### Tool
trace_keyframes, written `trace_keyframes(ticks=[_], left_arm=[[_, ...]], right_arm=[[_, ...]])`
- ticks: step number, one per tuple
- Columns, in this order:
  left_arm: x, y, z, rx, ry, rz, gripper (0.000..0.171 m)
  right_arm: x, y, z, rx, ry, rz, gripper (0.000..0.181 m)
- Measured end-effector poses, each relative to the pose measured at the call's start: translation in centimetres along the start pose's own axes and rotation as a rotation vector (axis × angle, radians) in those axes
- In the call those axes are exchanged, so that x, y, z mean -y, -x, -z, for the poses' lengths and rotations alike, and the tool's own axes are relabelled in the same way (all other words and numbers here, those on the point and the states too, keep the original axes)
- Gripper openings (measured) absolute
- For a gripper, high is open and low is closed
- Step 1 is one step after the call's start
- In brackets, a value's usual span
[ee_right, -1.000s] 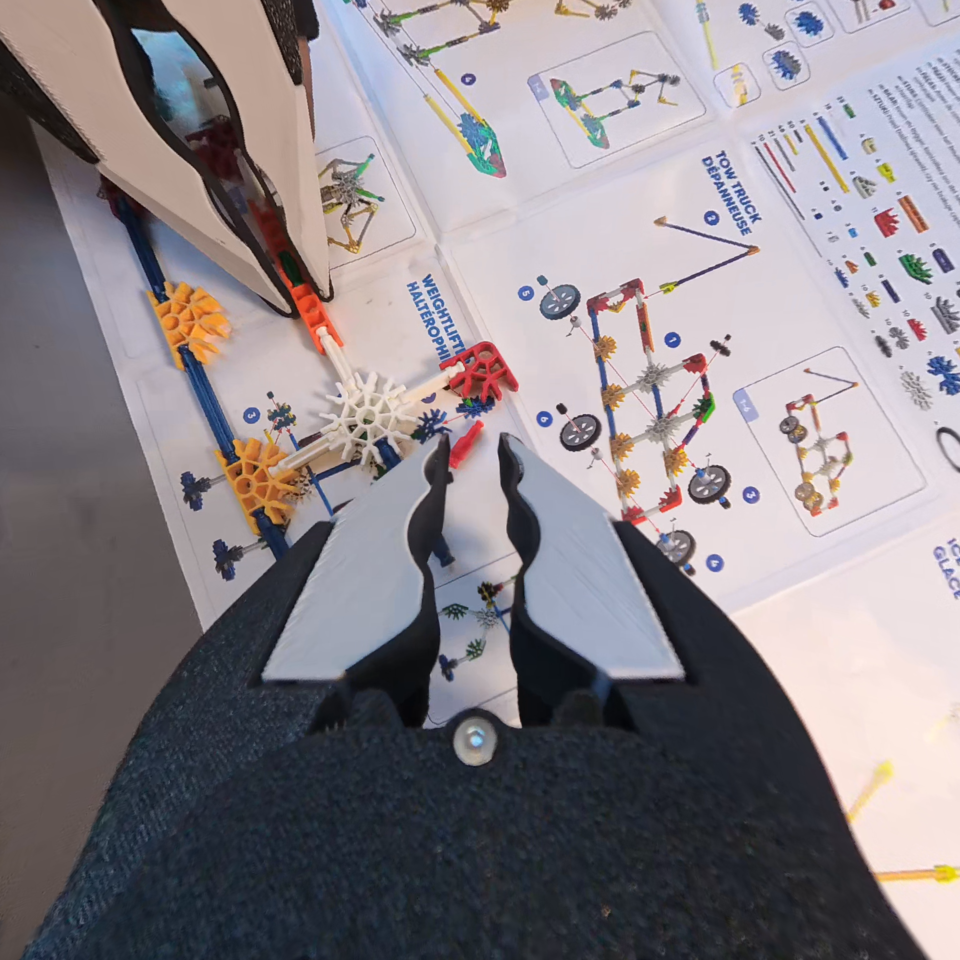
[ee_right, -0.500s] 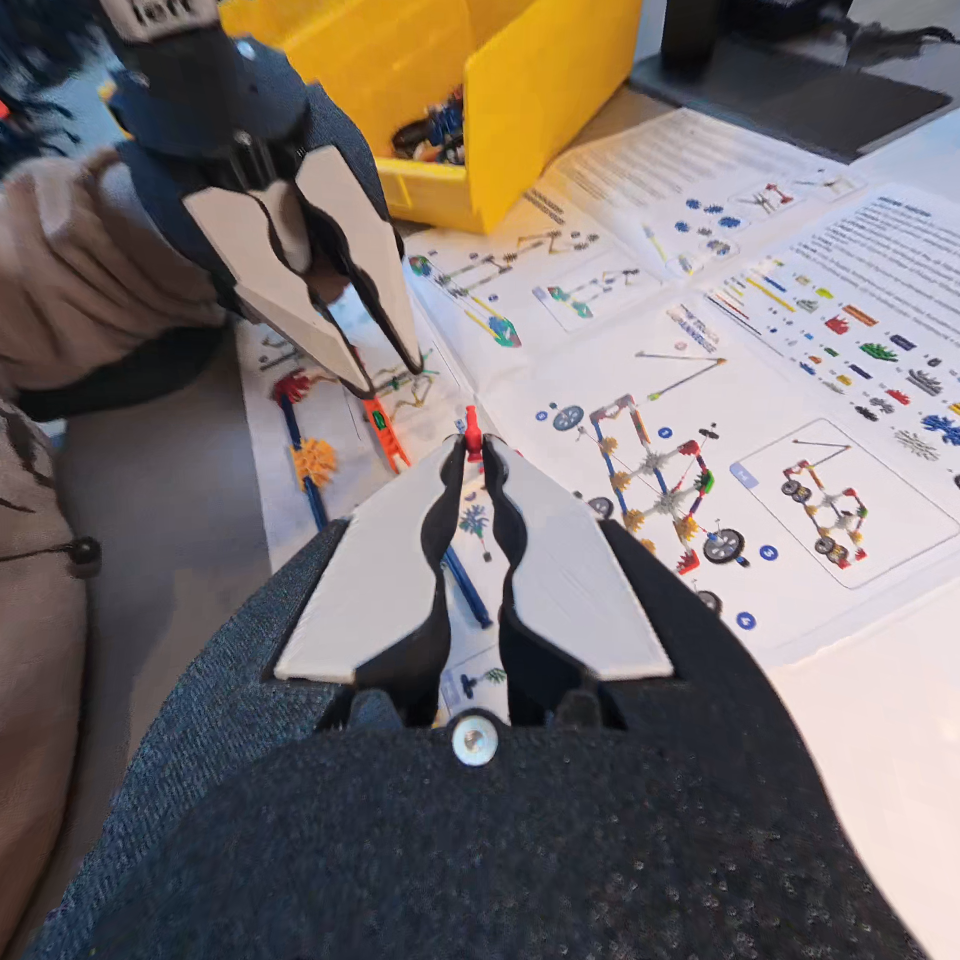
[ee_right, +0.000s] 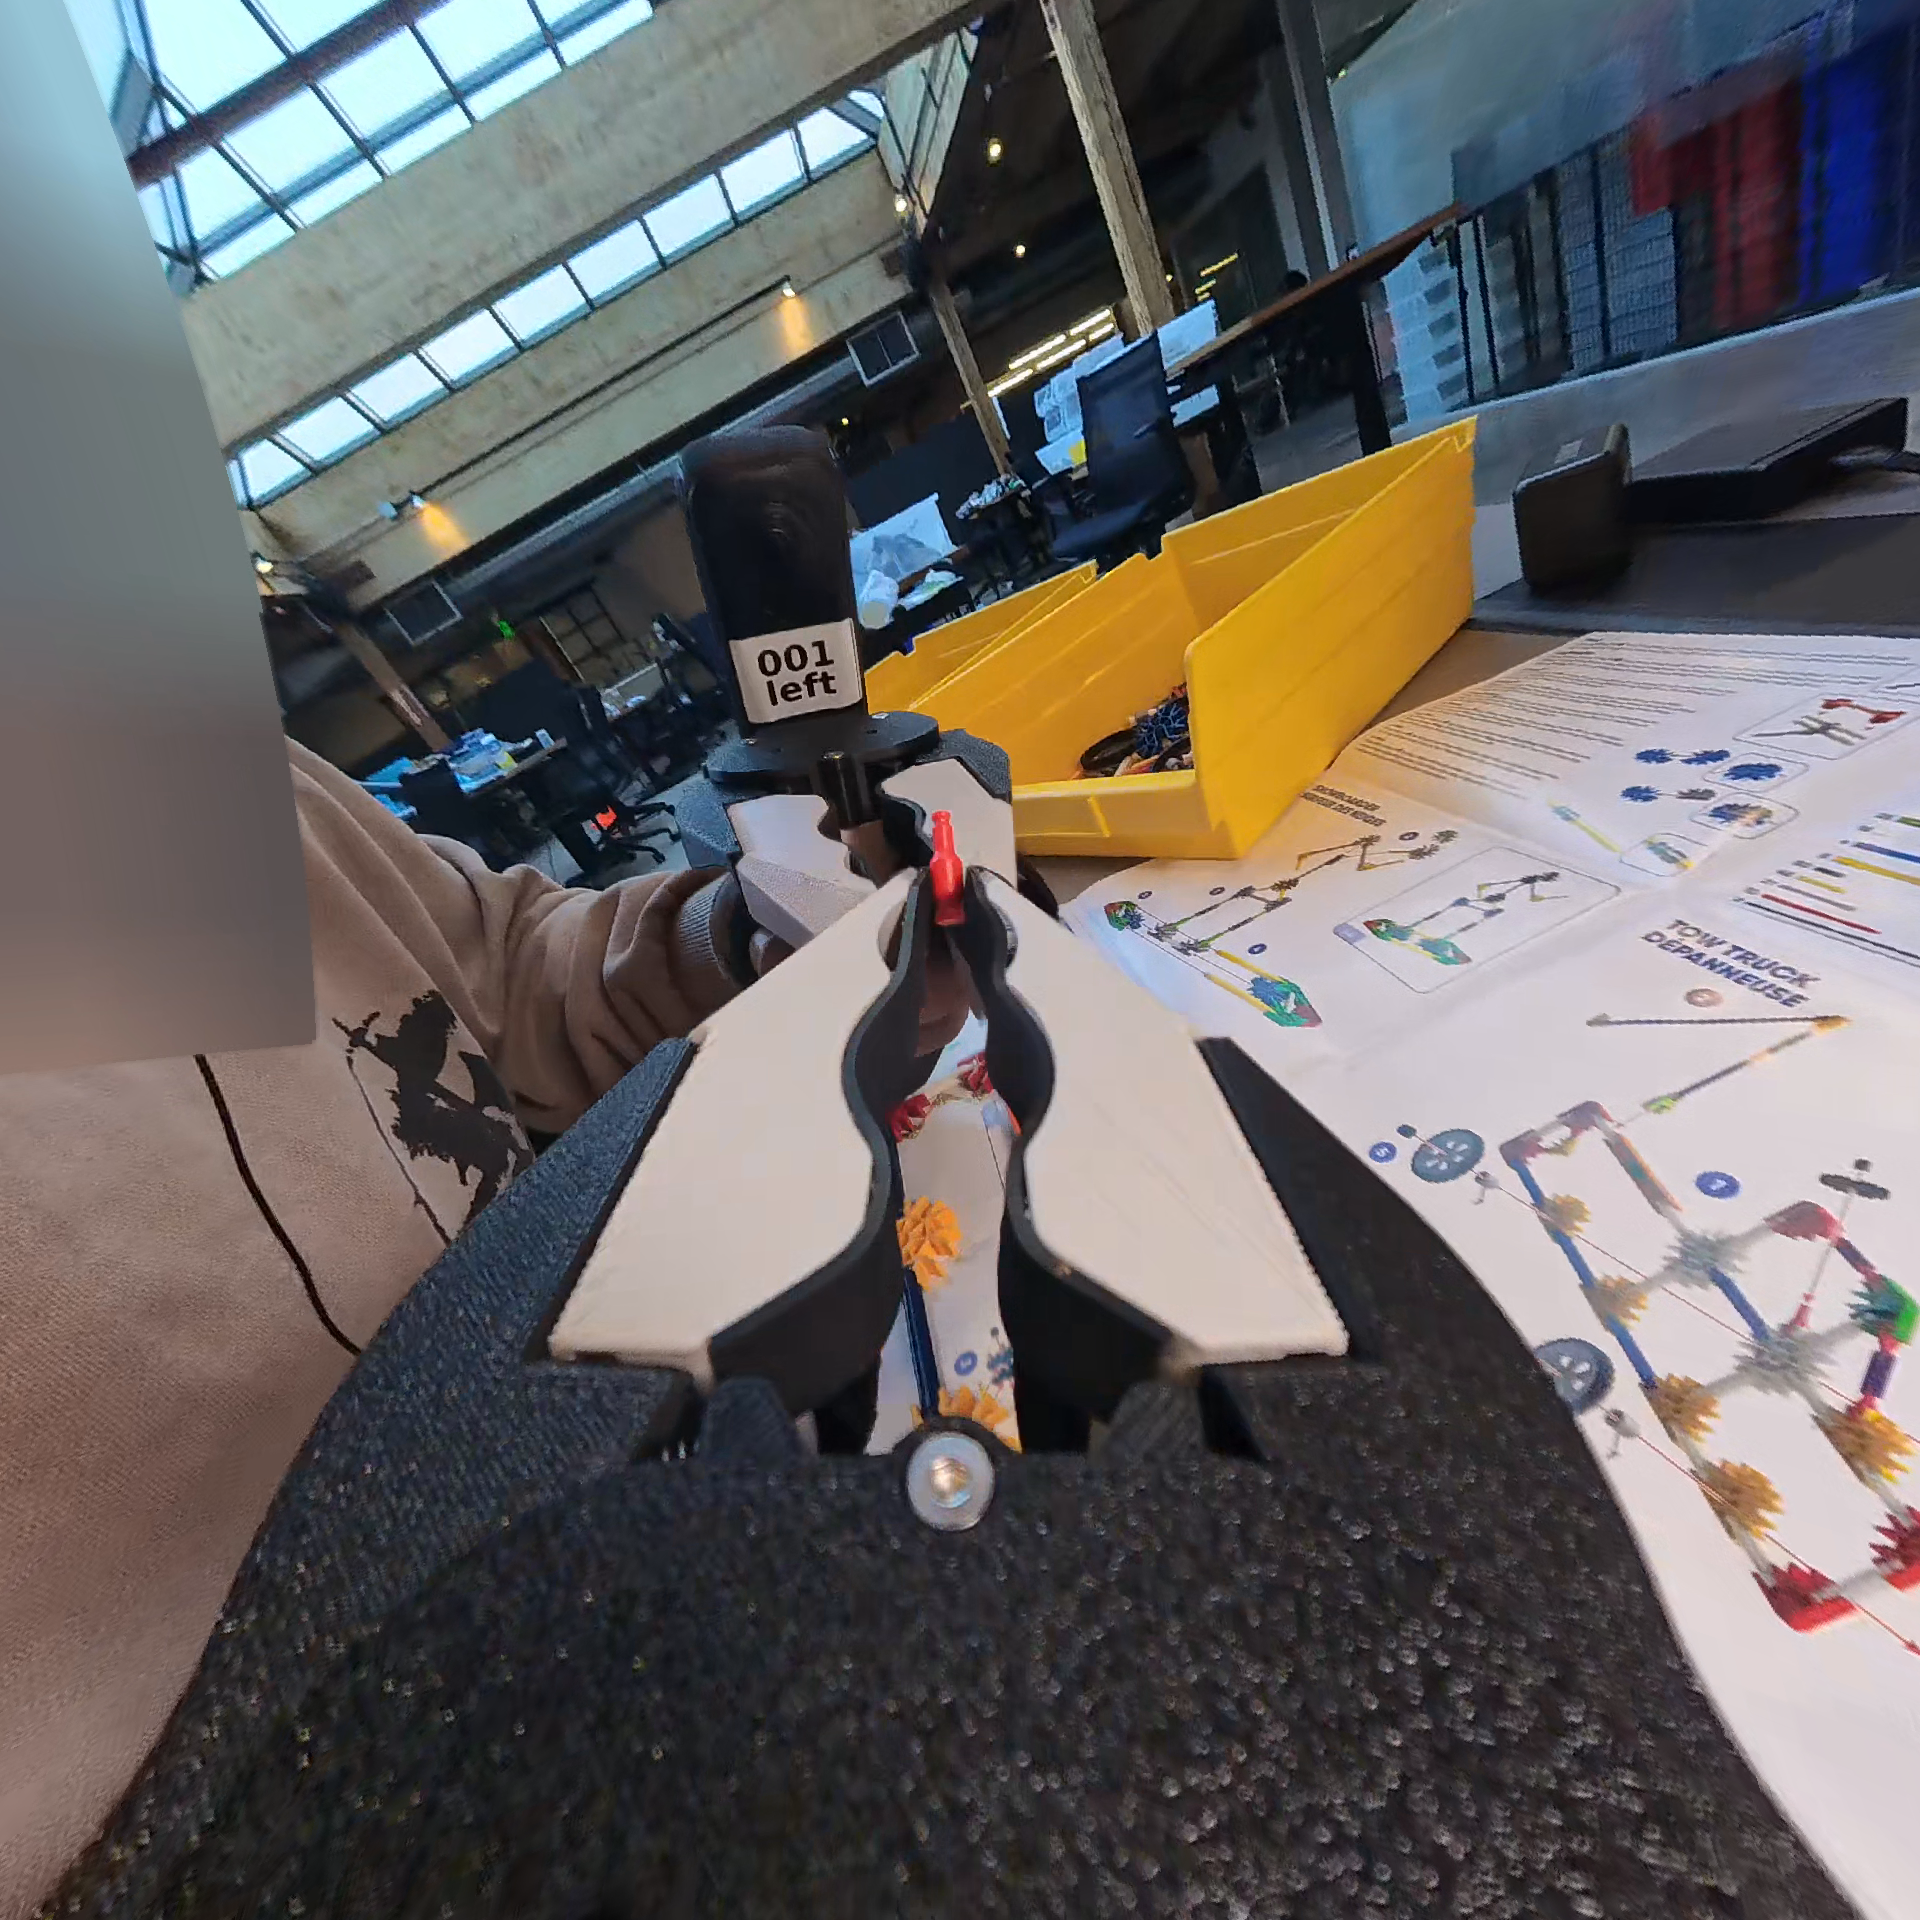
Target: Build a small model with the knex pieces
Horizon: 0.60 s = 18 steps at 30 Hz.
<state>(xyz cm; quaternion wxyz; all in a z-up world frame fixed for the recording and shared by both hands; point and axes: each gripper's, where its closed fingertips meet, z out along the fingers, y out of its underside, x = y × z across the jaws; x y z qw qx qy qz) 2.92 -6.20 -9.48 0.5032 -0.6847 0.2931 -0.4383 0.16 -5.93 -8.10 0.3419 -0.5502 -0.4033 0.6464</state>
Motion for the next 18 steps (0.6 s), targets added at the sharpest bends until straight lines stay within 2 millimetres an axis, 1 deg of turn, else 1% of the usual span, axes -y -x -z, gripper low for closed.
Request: trace_keyframes(ticks=[3,10,13,16,18], left_arm=[[0.6,0.4,0.2,0.013,-0.038,0.029,0.003],[0.5,0.6,0.5,0.008,-0.033,0.034,0.001],[0.2,0.9,0.8,0.028,0.001,-0.002,0.000],[0.0,1.1,1.0,0.046,0.035,-0.057,0.000],[-0.4,1.1,1.0,0.053,0.067,-0.087,0.000]], right_arm=[[0.3,-0.1,0.1,0.015,-0.034,-0.041,0.006],[0.3,-0.5,0.4,0.016,-0.048,-0.071,0.006],[0.0,-0.4,0.7,0.032,-0.009,-0.039,0.005],[-0.5,-0.3,0.8,0.008,0.041,0.051,0.005],[-0.4,-0.2,0.8,0.015,0.030,0.041,0.005]])
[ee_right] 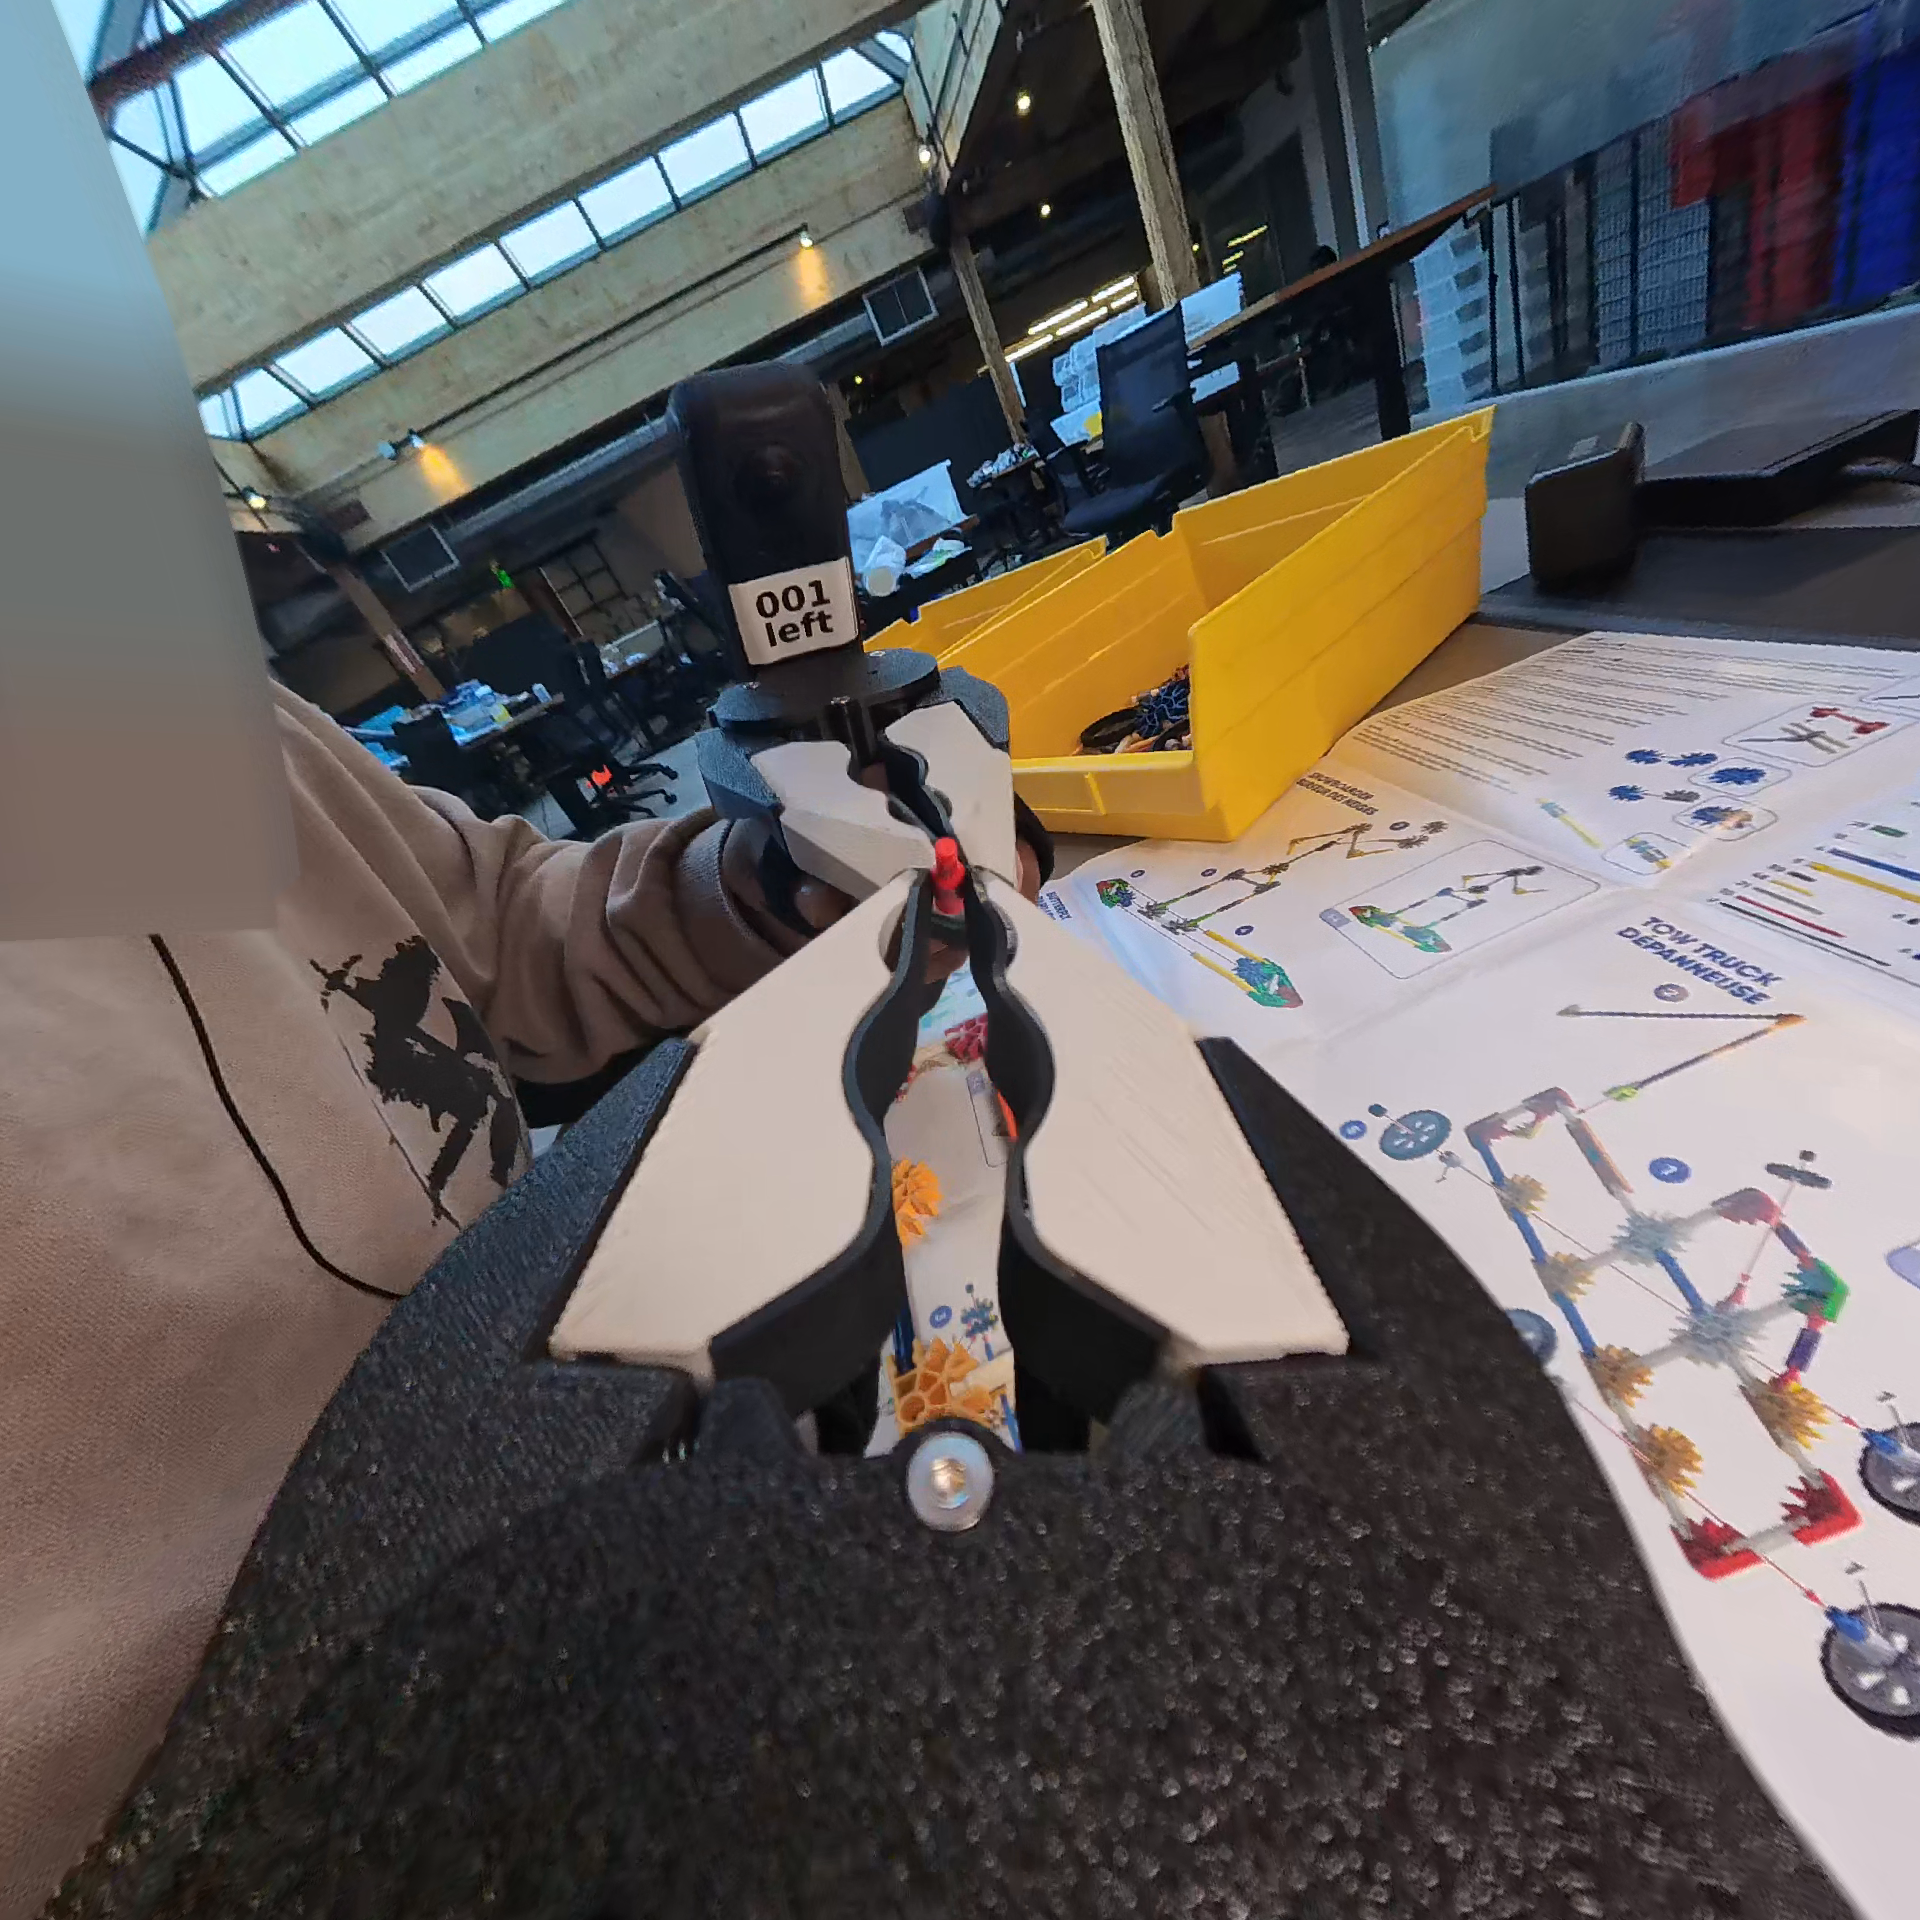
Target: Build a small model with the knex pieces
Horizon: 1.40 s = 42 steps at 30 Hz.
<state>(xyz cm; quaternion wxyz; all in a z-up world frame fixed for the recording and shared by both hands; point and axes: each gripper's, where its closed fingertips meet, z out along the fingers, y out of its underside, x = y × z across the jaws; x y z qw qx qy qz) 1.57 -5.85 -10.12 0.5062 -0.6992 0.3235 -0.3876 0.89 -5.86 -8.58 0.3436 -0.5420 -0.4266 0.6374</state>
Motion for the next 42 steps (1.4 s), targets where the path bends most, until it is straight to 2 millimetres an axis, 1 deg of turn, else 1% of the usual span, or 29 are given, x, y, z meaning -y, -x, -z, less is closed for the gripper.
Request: trace_keyframes(ticks=[2,5,6,10,14,19,23,27,32,34,35,36,38,39,40,42], left_arm=[[-0.1,-0.1,0.0,0.015,0.013,-0.053,0.000],[0.3,-0.3,-0.2,0.058,0.008,-0.134,0.013],[0.4,-0.2,-0.3,0.085,0.008,-0.174,0.014],[0.9,0.3,-0.1,0.209,0.011,-0.320,0.009],[1.1,1.2,0.2,0.327,0.030,-0.455,0.002],[0.7,1.5,0.2,0.409,0.089,-0.648,0.004],[0.2,0.8,0.2,0.357,0.108,-0.742,0.012],[-0.8,-0.5,0.2,0.254,0.135,-0.804,0.005],[-1.8,-1.4,0.0,0.189,0.174,-0.830,0.004],[-2.0,-1.5,-0.1,0.161,0.173,-0.780,0.004],[-2.0,-1.5,-0.1,0.143,0.168,-0.742,0.004],[-2.1,-1.5,0.0,0.128,0.165,-0.706,0.004],[-2.3,-1.3,0.2,0.099,0.168,-0.652,0.004],[-2.4,-1.3,0.2,0.087,0.171,-0.632,0.004],[-2.5,-1.3,0.2,0.075,0.174,-0.616,0.004],[-2.8,-1.4,0.1,0.058,0.185,-0.598,0.004]], right_arm=[[0.2,0.0,0.0,0.012,-0.019,-0.033,0.006],[0.1,0.0,-0.1,0.015,-0.024,-0.053,0.006],[0.0,0.0,-0.2,0.012,-0.025,-0.064,0.006],[0.1,-0.2,-0.4,0.016,-0.053,-0.128,0.005],[0.0,-0.8,-0.4,0.003,-0.069,-0.206,0.005],[-0.6,-1.2,-0.4,0.004,-0.040,-0.270,0.005],[-1.5,-0.7,-0.3,0.053,0.035,-0.313,0.005],[-2.6,0.3,-0.1,0.106,0.127,-0.325,0.005],[-3.7,0.8,0.4,0.132,0.208,-0.338,0.006],[-3.9,0.8,0.5,0.119,0.226,-0.284,0.006],[-3.9,0.8,0.6,0.104,0.239,-0.206,0.008],[-3.8,0.7,0.8,0.075,0.259,-0.078,0.017],[-3.5,0.6,1.2,0.006,0.289,0.213,0.019],[-3.5,0.2,1.3,-0.039,0.312,0.324,0.018],[-3.7,-0.1,1.4,-0.069,0.344,0.409,0.017],[-4.5,-0.3,1.5,-0.098,0.395,0.519,0.015]])
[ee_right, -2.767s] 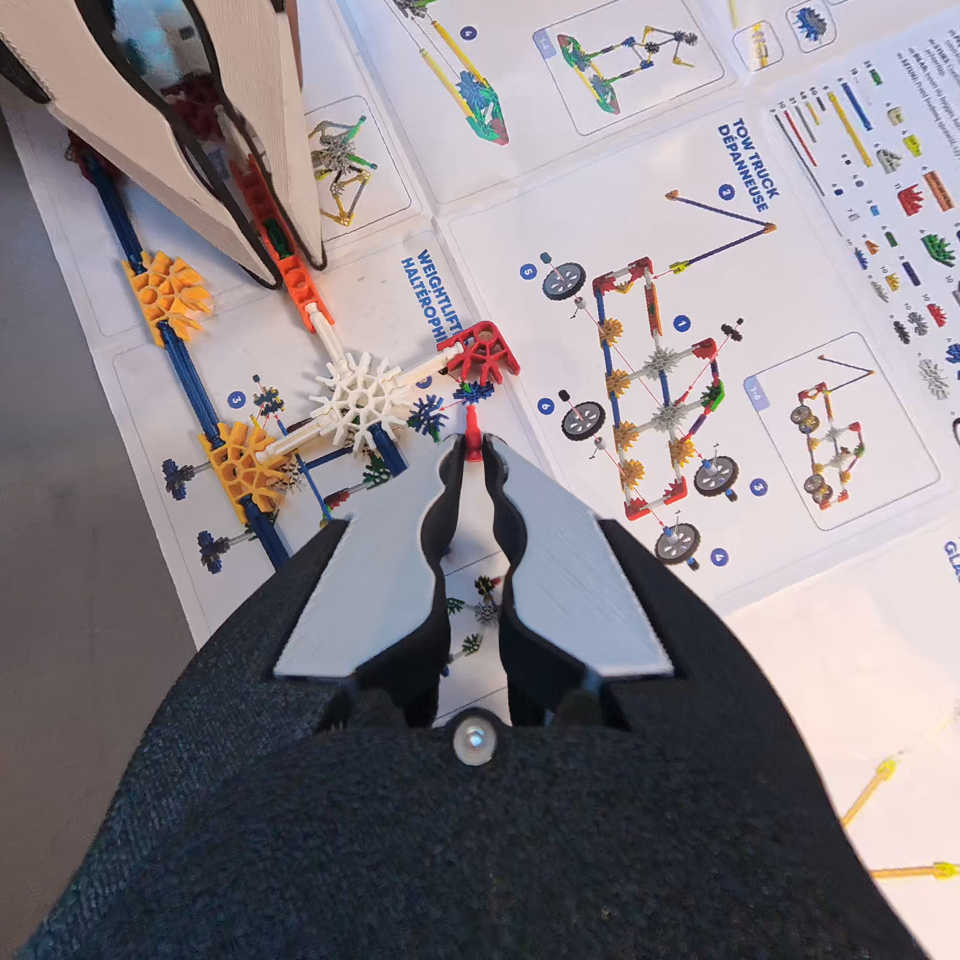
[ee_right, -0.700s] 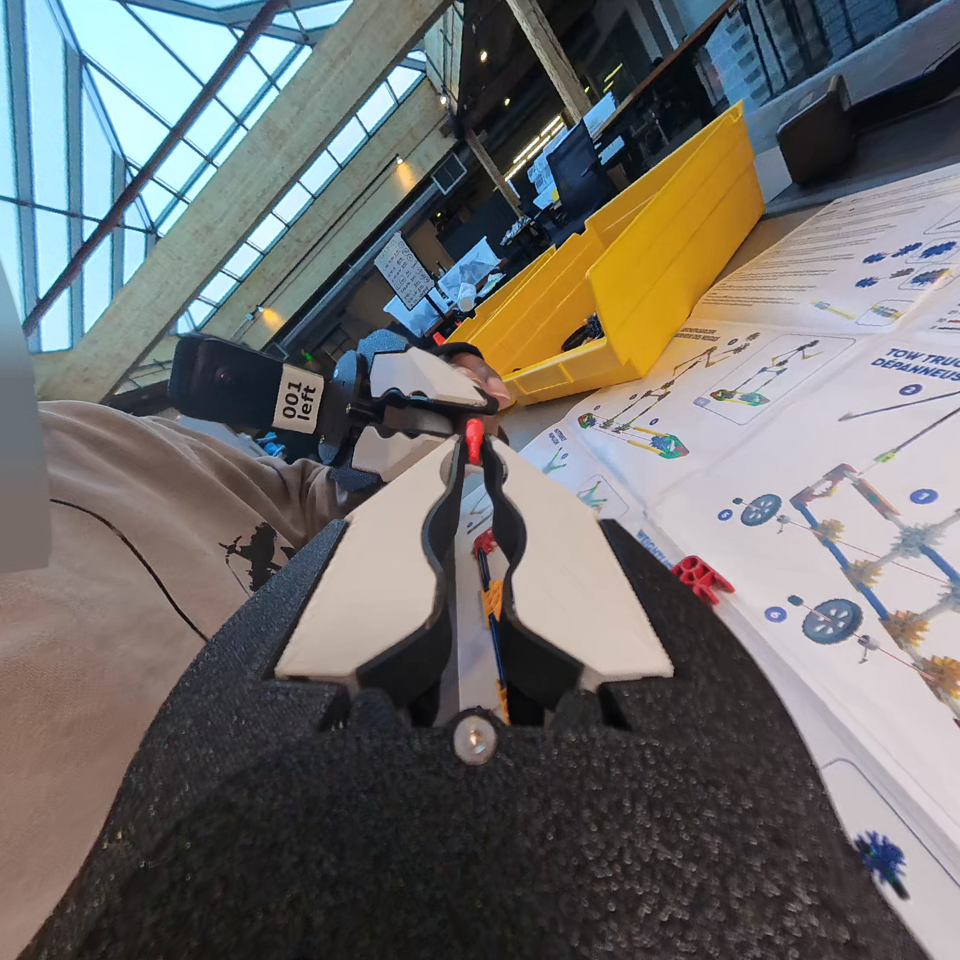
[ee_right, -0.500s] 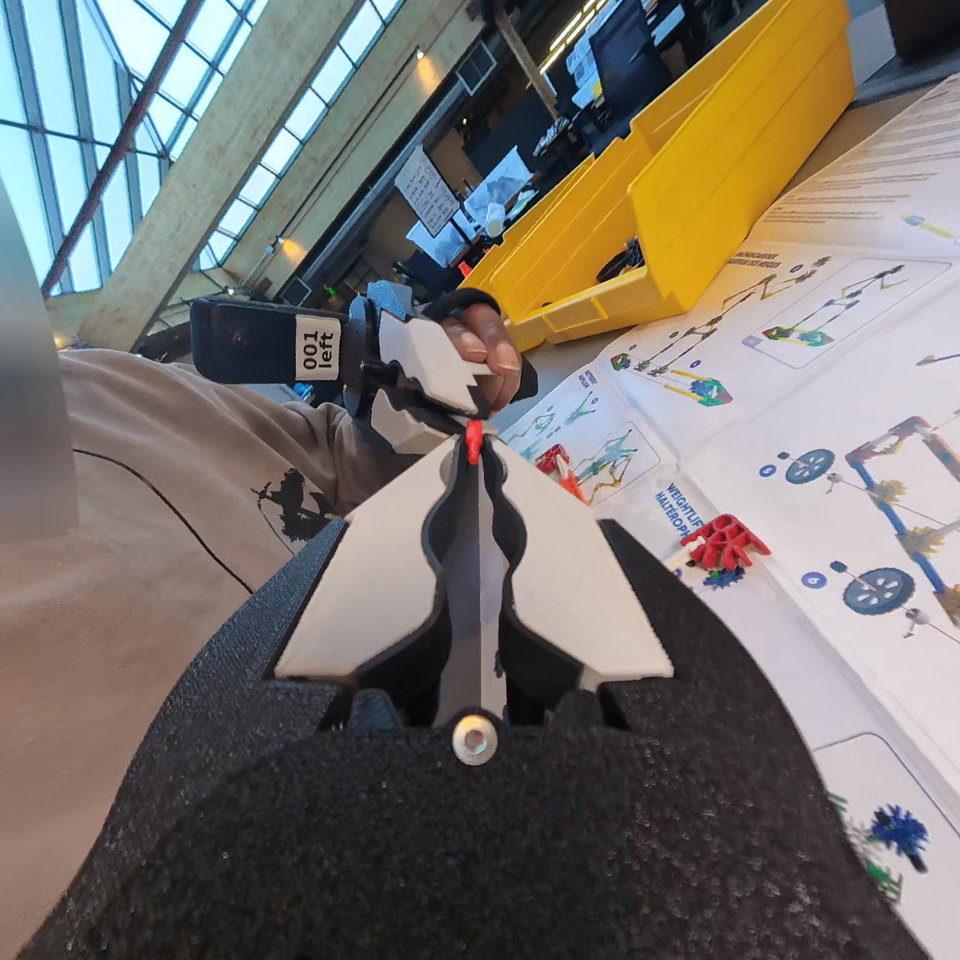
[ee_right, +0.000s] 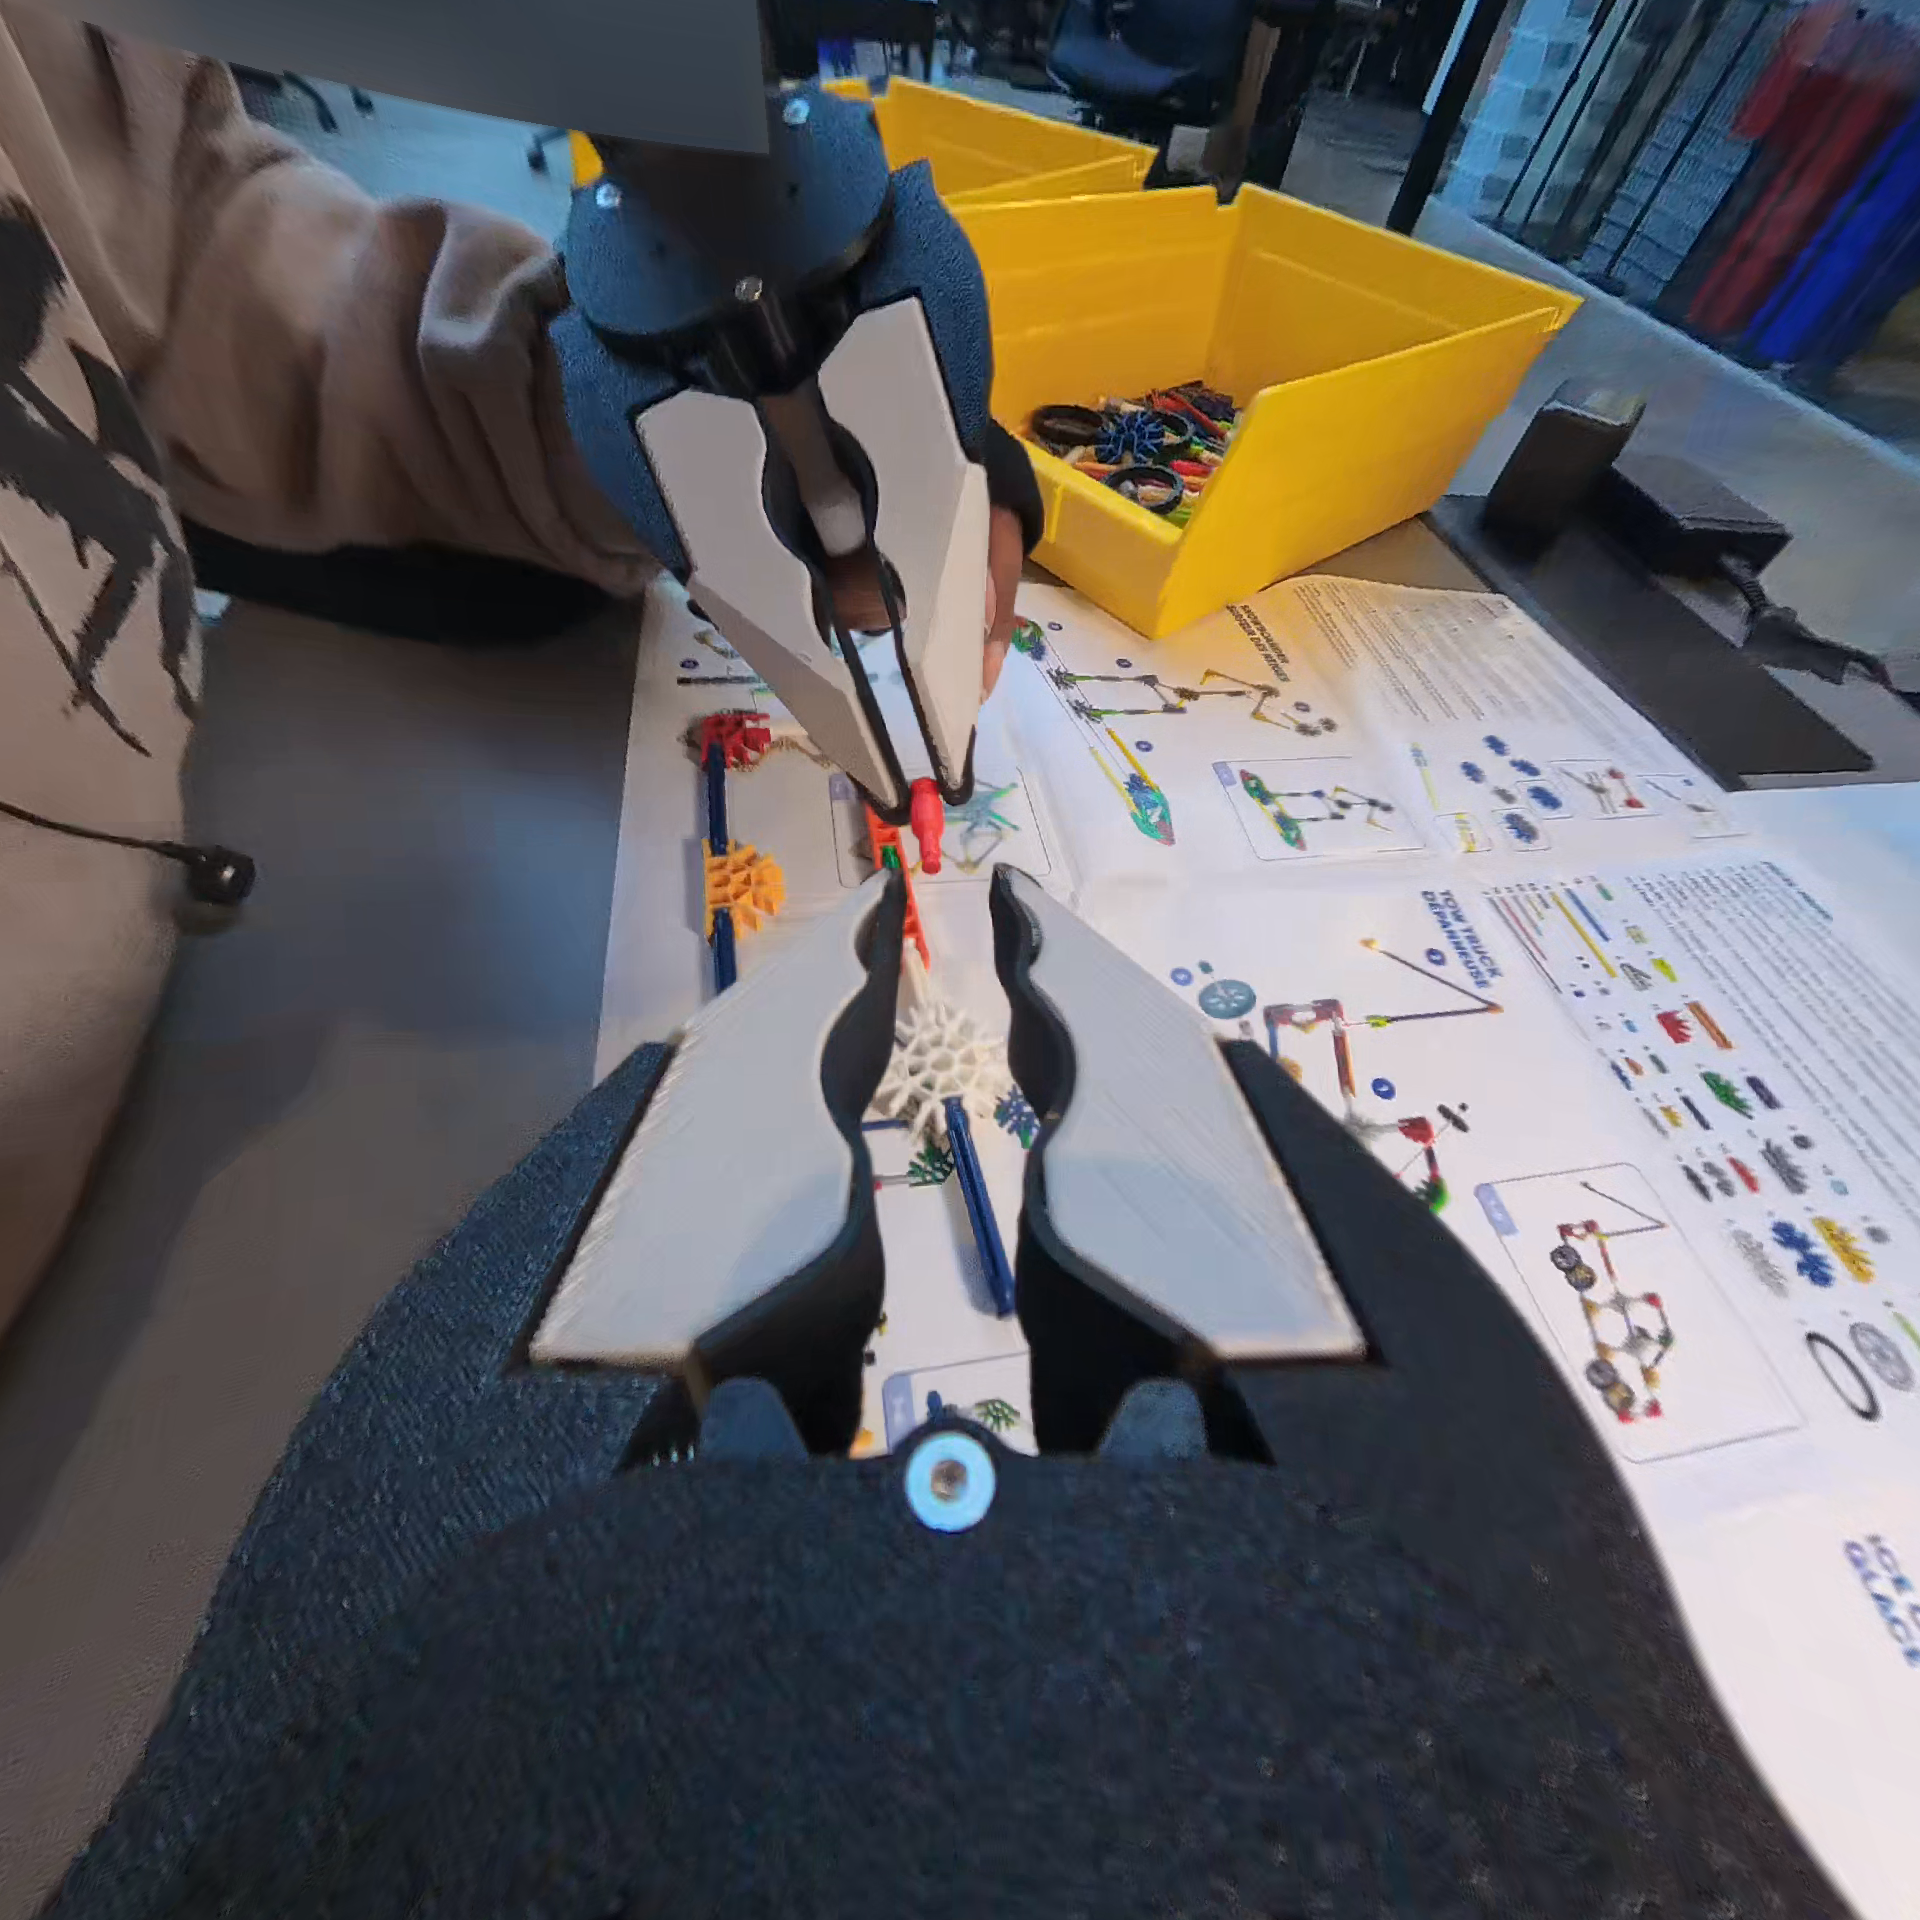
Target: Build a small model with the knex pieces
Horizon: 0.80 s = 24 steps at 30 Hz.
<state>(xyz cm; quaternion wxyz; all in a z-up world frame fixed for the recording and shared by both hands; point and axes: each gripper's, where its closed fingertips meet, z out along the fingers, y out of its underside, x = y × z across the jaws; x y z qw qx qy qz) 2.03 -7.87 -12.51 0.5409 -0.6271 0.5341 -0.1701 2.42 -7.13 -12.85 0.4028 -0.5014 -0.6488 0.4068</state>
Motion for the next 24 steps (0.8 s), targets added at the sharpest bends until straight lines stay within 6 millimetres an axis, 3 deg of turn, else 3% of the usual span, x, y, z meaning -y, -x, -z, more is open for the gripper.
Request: trace_keyframes(ticks=[7,15,18,24], left_arm=[[-0.5,-0.8,-0.5,-0.042,0.023,0.012,0.004],[-0.6,-0.8,-0.6,-0.052,0.011,0.063,0.004],[-1.5,0.3,-0.6,-0.015,0.040,0.093,0.006],[-5.8,2.9,-1.8,-0.031,0.250,0.215,0.012]], right_arm=[[-0.3,1.0,-0.5,0.000,0.047,0.117,0.005],[-0.5,0.8,-0.6,0.002,0.054,0.084,0.004],[-1.7,-0.8,-0.4,-0.036,0.110,0.063,0.004],[-6.2,-4.7,-1.0,-0.049,0.307,0.039,0.004]])
